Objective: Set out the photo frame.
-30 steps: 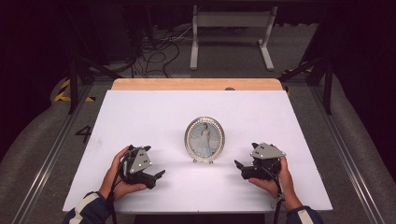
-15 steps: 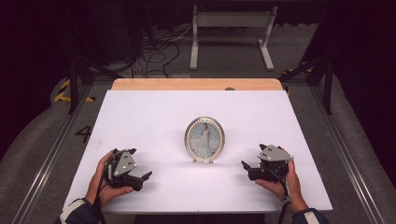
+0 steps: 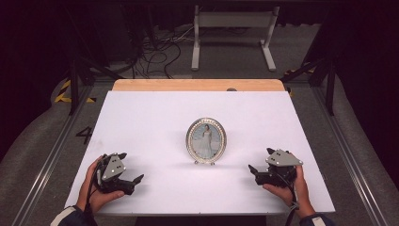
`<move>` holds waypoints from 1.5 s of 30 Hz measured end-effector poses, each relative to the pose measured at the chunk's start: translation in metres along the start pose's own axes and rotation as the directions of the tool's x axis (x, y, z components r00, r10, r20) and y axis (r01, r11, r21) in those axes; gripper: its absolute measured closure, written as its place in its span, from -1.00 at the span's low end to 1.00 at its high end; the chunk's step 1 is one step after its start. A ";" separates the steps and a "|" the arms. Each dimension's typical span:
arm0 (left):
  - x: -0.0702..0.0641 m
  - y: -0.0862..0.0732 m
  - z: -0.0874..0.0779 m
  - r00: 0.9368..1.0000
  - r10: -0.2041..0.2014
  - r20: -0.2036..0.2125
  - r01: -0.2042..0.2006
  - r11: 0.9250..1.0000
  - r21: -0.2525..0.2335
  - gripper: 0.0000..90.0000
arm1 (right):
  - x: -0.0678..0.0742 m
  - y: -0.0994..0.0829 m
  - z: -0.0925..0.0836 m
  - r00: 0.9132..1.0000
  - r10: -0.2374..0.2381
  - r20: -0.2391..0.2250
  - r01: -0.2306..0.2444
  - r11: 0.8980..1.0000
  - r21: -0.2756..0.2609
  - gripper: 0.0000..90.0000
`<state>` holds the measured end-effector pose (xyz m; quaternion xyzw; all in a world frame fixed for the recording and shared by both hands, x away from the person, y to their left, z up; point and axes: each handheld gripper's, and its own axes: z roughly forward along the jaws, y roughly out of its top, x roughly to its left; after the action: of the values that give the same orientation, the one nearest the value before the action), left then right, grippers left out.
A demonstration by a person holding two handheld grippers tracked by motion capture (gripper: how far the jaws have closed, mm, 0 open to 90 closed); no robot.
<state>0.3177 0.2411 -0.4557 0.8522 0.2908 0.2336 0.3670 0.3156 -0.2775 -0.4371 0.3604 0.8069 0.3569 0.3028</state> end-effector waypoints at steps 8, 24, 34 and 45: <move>0.004 -0.010 -0.008 1.000 -0.027 -0.014 0.027 1.000 0.001 -0.86 | -0.007 -0.010 -0.008 1.000 0.023 0.011 -0.023 1.000 0.005 -0.72; 0.016 -0.027 -0.021 0.991 -0.128 -0.036 0.126 0.991 -0.037 -0.85 | -0.015 -0.035 -0.016 0.996 0.078 0.031 -0.079 0.996 0.035 -0.73; 0.012 -0.027 -0.018 0.993 -0.113 -0.030 0.113 0.993 -0.025 -0.84 | -0.015 -0.035 -0.014 0.997 0.078 0.022 -0.079 0.996 0.030 -0.72; 0.010 -0.026 -0.017 0.995 -0.094 -0.030 0.094 0.995 -0.016 -0.83 | -0.014 -0.033 -0.016 0.996 0.077 0.039 -0.078 0.997 0.021 -0.72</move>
<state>0.3059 0.2706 -0.4636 0.8311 0.3347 0.2314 0.3790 0.2995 -0.3107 -0.4513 0.4016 0.7903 0.3524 0.2998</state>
